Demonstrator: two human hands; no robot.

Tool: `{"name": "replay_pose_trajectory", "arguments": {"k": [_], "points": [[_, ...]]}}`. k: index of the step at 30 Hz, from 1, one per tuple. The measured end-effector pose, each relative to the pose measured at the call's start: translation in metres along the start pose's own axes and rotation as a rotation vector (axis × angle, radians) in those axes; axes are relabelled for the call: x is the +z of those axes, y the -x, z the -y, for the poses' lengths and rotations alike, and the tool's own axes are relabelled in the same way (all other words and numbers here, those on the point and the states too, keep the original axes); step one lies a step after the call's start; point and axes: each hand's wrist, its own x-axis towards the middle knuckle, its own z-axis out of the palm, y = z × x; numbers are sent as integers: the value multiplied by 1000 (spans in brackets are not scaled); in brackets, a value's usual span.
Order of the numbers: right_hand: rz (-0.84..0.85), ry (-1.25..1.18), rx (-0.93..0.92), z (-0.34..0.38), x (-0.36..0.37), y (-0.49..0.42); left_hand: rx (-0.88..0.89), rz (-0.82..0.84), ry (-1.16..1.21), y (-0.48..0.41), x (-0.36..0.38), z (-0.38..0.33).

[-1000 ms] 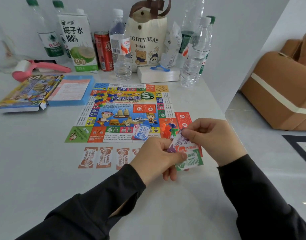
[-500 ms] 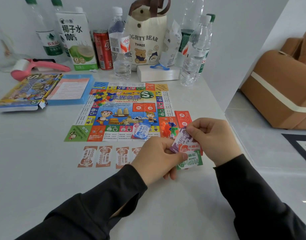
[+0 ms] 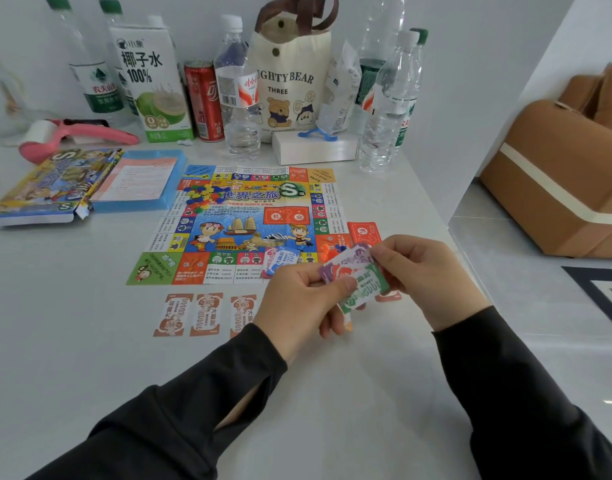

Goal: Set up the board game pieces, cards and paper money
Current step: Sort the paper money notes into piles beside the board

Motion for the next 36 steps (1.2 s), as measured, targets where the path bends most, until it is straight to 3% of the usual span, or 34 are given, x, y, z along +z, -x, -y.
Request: {"name": "replay_pose_trajectory", "arguments": {"k": [6, 12, 16, 19, 25, 32, 34, 36], "points": [[0, -37, -5, 2, 0, 3, 3, -7, 11, -1, -2, -1], [23, 103, -107, 7, -3, 6, -152, 292, -94, 2, -5, -12], [89, 104, -116, 10, -1, 7, -167, 377, -100, 6, -5, -15], [88, -35, -39, 9, -8, 4, -163, 390, -105, 6, -6, -15], [325, -206, 148, 11, -11, 7, -169, 428, -119, 6, -5, -15], [315, -298, 265, 14, -8, 9, -171, 448, -105, 5, -7, -13], [258, -208, 271, 13, -8, 8, -182, 443, -103, 5, -7, -12], [136, 67, 176, 10, -5, 7, -198, 427, -92, 4, -7, -11]]}}
